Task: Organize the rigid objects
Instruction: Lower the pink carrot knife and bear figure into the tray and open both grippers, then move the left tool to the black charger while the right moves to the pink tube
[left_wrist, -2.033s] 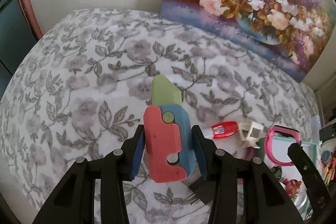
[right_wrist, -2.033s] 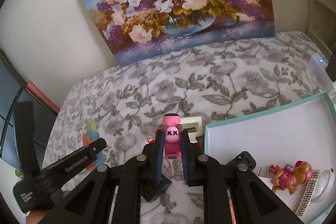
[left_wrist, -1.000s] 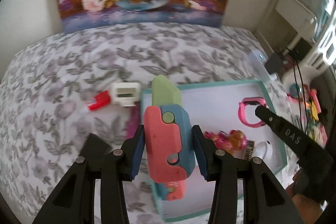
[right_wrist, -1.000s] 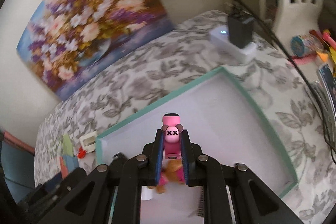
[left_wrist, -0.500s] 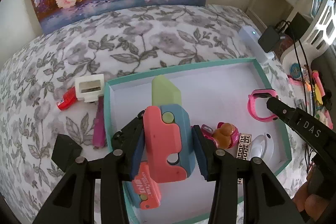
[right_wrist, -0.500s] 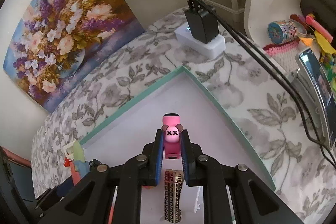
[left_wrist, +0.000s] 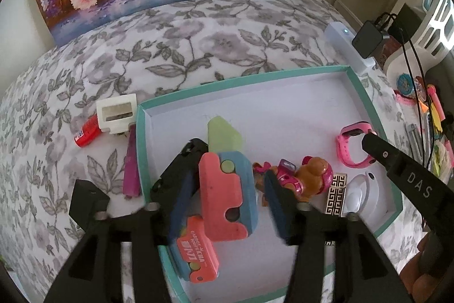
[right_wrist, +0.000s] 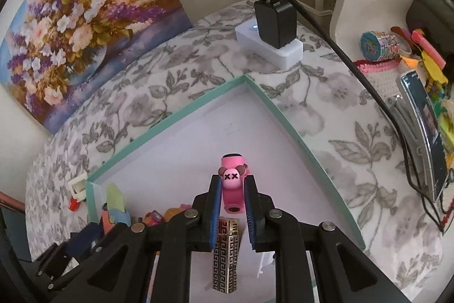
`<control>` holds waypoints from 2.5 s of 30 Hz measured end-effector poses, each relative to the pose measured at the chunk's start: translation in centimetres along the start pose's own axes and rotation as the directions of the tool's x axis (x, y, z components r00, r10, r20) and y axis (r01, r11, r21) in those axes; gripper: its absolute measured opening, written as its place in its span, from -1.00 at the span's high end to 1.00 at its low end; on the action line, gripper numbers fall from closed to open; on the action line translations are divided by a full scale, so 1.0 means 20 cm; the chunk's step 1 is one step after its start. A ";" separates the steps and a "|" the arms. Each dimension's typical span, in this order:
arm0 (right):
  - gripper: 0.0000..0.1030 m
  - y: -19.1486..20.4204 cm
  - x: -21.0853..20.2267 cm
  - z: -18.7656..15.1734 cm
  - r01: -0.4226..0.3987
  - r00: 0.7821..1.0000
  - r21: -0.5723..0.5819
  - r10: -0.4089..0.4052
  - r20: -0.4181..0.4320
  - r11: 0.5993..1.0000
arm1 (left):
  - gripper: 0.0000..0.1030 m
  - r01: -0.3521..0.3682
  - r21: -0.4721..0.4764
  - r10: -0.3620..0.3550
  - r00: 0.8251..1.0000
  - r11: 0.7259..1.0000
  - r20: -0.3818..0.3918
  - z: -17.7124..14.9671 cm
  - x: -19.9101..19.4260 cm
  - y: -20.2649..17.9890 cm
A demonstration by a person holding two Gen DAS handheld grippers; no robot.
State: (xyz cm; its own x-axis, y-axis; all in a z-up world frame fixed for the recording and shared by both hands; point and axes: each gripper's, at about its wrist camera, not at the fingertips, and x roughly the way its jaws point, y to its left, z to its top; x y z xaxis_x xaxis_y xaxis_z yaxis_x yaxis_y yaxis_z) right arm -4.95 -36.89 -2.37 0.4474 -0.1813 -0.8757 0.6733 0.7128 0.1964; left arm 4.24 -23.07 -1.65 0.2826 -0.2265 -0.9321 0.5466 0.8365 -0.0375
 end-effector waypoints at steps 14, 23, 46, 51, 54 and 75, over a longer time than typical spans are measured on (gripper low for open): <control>-0.22 0.05 -0.02 0.00 0.044 0.999 -0.046 -0.044 0.003 0.998 | -0.54 -0.035 -0.107 0.034 0.999 0.994 -0.008 -0.01 -0.06 0.20; -0.58 0.10 -0.03 -0.03 0.036 0.999 -0.074 -0.037 -0.002 0.997 | -0.63 -0.087 -0.208 0.087 0.996 0.974 -0.009 -0.06 -0.09 0.38; -1.00 0.34 -0.11 -0.21 0.013 1.000 -0.157 -0.015 -0.015 0.987 | -0.90 -0.137 -0.335 0.144 0.990 0.932 -0.003 -0.18 -0.14 0.62; -1.00 0.43 -0.13 -0.25 -0.003 1.000 -0.189 -0.002 -0.024 0.982 | -0.90 -0.126 -0.361 0.139 0.990 0.924 0.010 -0.20 -0.18 0.69; -1.00 0.48 -0.14 -0.27 -0.015 1.000 -0.203 0.009 -0.029 0.979 | -0.90 -0.125 -0.380 0.142 0.990 0.916 0.017 -0.21 -0.20 0.75; -1.00 0.89 -0.02 -0.42 -0.138 0.987 -0.292 0.108 -0.119 0.946 | -0.90 -0.179 -0.501 0.192 0.981 0.847 -0.026 -0.31 -0.21 1.20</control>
State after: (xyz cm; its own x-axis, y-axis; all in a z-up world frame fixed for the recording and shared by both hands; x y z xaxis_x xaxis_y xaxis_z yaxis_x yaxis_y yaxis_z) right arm 1.88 -18.36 -2.19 0.4439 -0.0215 -0.8958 0.4031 0.8976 0.1782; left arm 11.27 1.08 -0.84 0.3622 -0.0486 -0.9308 0.0175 0.9988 -0.0454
